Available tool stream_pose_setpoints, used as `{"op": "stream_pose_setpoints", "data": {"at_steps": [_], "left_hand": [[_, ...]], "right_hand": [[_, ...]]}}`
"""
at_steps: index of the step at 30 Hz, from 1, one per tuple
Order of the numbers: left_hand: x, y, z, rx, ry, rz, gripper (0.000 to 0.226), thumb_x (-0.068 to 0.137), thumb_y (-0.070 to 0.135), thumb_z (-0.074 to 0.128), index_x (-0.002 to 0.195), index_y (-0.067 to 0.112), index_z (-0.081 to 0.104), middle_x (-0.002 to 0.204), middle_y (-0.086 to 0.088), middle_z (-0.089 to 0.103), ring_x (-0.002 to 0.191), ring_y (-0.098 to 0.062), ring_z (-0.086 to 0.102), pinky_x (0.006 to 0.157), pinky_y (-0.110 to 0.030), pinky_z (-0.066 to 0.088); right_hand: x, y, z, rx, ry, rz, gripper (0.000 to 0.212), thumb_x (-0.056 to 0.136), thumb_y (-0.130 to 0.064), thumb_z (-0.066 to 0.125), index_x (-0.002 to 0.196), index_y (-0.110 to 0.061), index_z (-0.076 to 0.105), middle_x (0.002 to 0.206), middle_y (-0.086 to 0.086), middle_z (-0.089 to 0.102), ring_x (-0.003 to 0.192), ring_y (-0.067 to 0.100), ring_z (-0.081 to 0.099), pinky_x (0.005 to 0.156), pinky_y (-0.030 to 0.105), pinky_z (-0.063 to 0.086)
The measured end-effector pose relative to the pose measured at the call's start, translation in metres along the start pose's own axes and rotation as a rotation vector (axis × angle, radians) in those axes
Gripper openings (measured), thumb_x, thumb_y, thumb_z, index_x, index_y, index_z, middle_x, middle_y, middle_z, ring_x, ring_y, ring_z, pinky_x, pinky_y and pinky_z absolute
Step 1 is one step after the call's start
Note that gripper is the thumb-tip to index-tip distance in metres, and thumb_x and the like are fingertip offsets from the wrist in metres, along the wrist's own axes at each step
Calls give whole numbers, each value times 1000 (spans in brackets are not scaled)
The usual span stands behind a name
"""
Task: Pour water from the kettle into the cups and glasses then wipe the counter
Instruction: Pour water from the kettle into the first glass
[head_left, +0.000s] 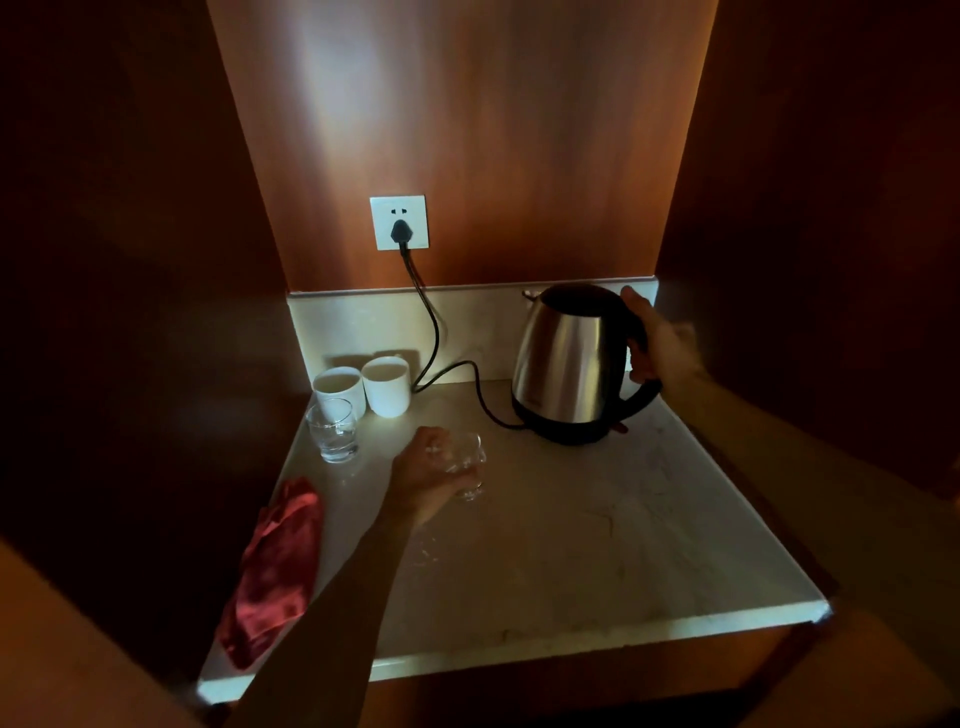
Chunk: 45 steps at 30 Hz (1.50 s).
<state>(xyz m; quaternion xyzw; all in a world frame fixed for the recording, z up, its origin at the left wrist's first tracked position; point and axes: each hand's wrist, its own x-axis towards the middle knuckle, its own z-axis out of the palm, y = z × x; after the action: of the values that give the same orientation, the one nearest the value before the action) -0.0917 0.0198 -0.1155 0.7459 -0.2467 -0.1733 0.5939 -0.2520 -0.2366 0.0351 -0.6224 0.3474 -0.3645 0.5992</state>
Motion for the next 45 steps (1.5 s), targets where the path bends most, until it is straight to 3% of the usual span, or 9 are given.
{"op": "stream_pose_setpoints", "data": {"at_steps": [2,5,12,19,22,25,32,39,45], "left_hand": [[-4,2,-6,-47,0,6,68,44,22,99,101,27,64,101,0,74,92,-29,74,70,-49,62],[-16,5,-10,-64,-24,21,61,50,4,96,100,23,66,98,3,71,89,-16,70,64,-42,64],[-32,-11,-22,2,-33,2,73,46,22,97,111,23,64,107,1,75,97,-21,75,70,-43,63],[-35,-22,-26,-54,-48,12,67,51,3,93,109,17,63,113,-13,72,99,-20,74,77,-43,64],[-35,-26,-27,-63,-73,8,69,59,-6,92,117,14,62,113,-11,73,89,-1,72,71,-22,58],[-34,-29,-27,-89,-88,19,70,59,1,95,119,20,64,111,-3,74,90,3,72,73,-18,57],[-35,-26,-31,-197,-126,-29,84,41,20,100,118,28,66,116,-4,74,111,-26,71,92,-56,57],[-40,-25,-30,-190,-129,5,80,30,44,102,103,51,70,114,2,76,109,-24,72,95,-57,56],[-40,-27,-30,-153,-111,15,85,32,43,101,109,43,67,114,2,76,108,-22,72,98,-54,55]], "right_hand": [[-12,-5,-2,9,-100,11,60,85,-58,73,48,-19,48,45,0,38,35,12,31,44,25,28],[-30,-5,1,-33,-197,15,62,83,-59,73,48,-17,44,46,2,34,37,15,28,44,27,25],[-71,9,9,-192,-404,-11,71,88,-61,66,45,-11,40,41,6,31,36,21,28,42,28,29],[-81,13,10,-298,-441,-30,75,91,-59,64,39,-10,40,36,6,30,35,23,28,45,30,32],[-77,3,6,-379,-466,-8,75,89,-62,64,37,-13,41,37,6,30,36,24,28,46,31,33],[-72,-7,4,-437,-470,33,70,88,-59,67,38,-16,44,39,5,31,36,20,27,47,30,29],[-72,-18,9,-646,-518,71,68,85,-62,70,40,-18,43,42,5,33,38,19,28,51,29,30],[-82,-26,18,-709,-578,90,65,85,-62,70,43,-19,45,45,4,32,39,17,27,49,28,28],[-81,-26,29,-771,-588,101,64,84,-62,71,43,-20,46,47,4,33,40,17,27,47,27,28]]}}
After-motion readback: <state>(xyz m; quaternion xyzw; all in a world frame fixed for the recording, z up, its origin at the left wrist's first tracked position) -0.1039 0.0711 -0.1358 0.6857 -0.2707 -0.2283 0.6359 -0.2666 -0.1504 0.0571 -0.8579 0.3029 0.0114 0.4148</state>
